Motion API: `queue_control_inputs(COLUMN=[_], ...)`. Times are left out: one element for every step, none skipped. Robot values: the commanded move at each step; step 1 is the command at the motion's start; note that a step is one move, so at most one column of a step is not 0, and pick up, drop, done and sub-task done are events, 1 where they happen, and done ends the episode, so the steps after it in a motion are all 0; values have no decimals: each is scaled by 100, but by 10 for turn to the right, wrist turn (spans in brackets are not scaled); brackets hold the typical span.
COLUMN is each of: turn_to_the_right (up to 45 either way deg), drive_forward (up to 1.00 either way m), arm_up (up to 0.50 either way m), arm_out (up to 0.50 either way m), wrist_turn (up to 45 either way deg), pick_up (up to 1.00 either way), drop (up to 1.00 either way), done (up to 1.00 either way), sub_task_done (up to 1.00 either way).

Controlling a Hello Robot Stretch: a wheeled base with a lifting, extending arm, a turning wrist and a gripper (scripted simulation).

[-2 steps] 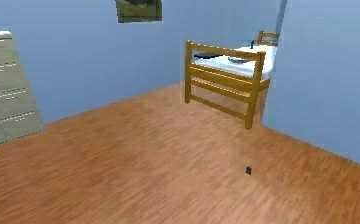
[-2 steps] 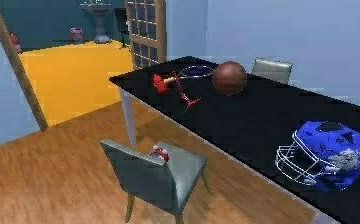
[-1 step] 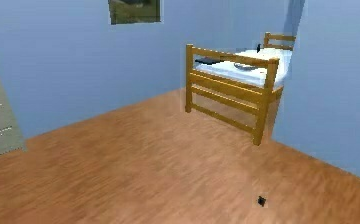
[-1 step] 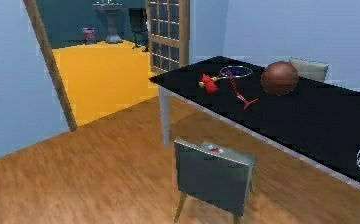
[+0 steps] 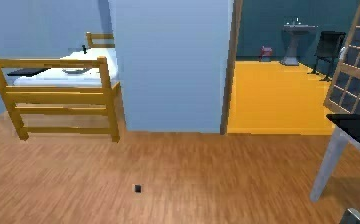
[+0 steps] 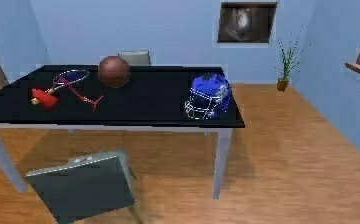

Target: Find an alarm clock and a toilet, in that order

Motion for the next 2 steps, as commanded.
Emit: queue_control_inputs(turn_to_the_right=[0,300], drive_forward=[70,0], arm_up=[0,0], arm_out=[0,0], wrist_turn=[0,0], pick_up=[0,0], drop=[0,0], done=[0,0], sub_task_done=[0,0])
